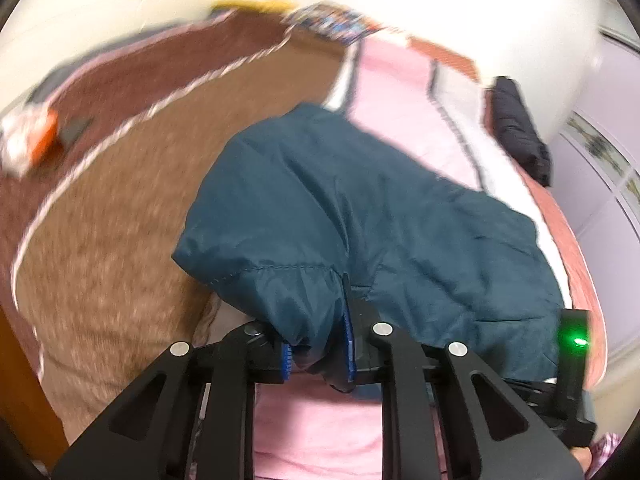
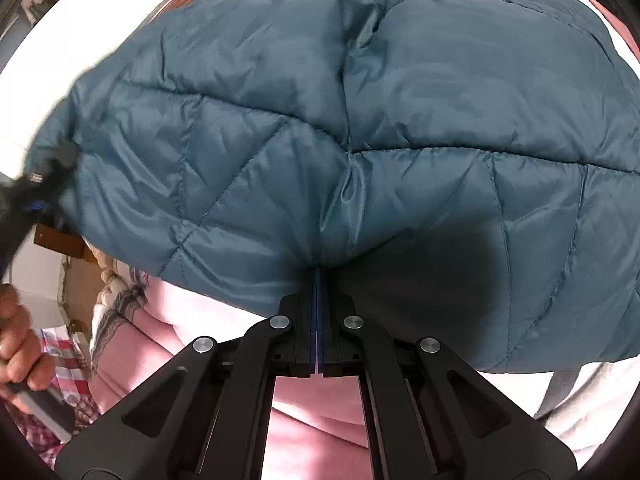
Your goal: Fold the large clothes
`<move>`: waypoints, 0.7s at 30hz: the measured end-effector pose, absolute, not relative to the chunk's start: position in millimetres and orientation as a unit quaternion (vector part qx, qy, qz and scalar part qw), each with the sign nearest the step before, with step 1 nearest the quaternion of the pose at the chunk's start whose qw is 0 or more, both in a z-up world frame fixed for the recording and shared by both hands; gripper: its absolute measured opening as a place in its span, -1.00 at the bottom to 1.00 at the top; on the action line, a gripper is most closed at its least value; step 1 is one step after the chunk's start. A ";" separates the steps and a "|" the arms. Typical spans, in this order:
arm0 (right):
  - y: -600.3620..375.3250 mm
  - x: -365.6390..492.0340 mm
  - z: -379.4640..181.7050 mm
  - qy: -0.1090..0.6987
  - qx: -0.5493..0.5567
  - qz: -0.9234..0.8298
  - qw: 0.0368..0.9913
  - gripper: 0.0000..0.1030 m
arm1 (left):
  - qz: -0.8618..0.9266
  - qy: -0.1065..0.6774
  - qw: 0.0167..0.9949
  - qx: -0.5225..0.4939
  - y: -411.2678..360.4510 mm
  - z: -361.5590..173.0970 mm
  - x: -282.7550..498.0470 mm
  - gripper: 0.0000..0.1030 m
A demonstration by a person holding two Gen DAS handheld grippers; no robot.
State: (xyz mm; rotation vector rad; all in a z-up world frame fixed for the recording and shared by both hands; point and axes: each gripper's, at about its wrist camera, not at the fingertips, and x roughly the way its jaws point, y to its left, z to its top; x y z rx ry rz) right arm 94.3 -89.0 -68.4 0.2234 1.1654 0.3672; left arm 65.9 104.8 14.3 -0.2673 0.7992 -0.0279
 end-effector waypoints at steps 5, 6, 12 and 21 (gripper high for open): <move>-99.5 93.7 -69.6 0.537 0.133 0.176 0.815 -1.00 | -0.062 0.334 0.939 -0.055 56.6 52.0 50.5 -0.65; -102.5 93.2 -70.0 0.534 0.142 0.178 0.814 -1.00 | -0.072 0.325 0.942 -0.040 45.6 58.1 48.9 -0.65; -120.4 86.3 -63.2 0.533 0.184 0.192 0.803 -0.96 | -0.115 0.271 0.954 0.059 -10.8 77.8 39.6 -0.64; -245.6 29.7 -14.6 0.432 0.228 0.103 0.866 -0.96 | -0.177 0.256 0.945 0.099 -65.0 90.3 37.8 -0.65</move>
